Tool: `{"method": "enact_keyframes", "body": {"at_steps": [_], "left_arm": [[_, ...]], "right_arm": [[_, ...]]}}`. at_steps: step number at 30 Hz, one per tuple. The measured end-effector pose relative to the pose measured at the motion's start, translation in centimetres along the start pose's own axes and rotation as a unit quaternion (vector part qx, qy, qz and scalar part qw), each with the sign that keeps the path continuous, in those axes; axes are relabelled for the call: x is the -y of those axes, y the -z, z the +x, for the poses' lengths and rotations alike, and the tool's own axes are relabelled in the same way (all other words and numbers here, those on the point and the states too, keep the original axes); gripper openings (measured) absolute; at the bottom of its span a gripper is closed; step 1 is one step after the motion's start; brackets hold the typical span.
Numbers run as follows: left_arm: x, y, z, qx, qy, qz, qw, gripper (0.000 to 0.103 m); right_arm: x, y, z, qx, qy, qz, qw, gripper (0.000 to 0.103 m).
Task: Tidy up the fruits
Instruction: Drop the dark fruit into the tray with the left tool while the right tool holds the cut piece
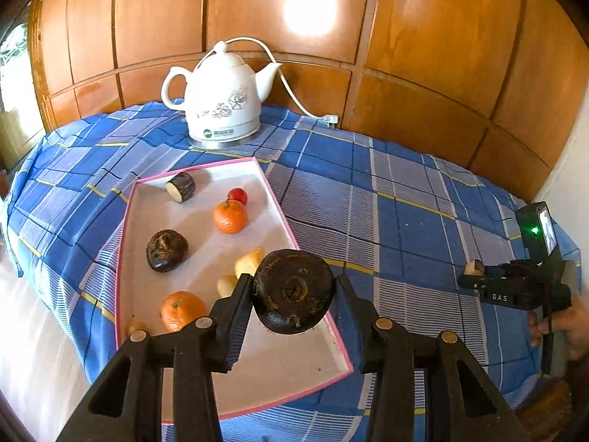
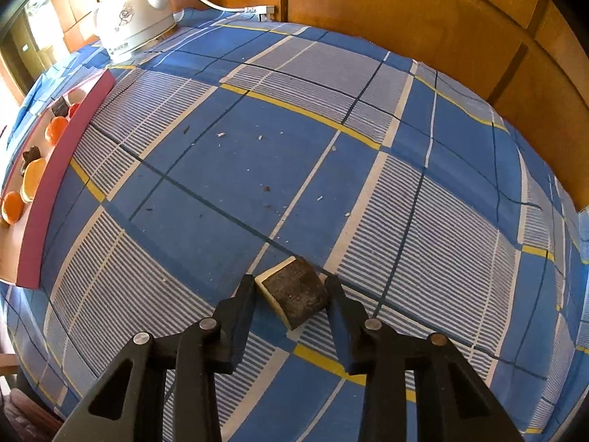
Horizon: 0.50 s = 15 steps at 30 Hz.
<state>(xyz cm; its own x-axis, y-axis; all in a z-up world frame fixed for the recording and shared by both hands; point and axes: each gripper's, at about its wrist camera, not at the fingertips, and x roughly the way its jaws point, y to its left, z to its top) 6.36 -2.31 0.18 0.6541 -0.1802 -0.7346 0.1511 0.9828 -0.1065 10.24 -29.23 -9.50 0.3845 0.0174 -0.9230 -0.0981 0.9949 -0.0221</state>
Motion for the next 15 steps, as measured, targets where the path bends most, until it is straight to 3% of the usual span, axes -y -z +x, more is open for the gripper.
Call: {"method": "enact_keyframes", "body": {"at_steps": [7, 15], "left_arm": [[-2.0, 0.5, 0.0, -0.004, -0.010, -0.023, 0.9997, 0.045], [-8.2, 1.1, 0.4, -0.013, -0.037, -0.110, 0.9931, 0.045]], "right_arm": [[0.1, 0.1, -0.1, 0.002, -0.001, 0.002, 1.000, 0.038], [0.0, 0.1, -0.1, 0.003, 0.002, -0.002, 1.000, 0.038]]}}
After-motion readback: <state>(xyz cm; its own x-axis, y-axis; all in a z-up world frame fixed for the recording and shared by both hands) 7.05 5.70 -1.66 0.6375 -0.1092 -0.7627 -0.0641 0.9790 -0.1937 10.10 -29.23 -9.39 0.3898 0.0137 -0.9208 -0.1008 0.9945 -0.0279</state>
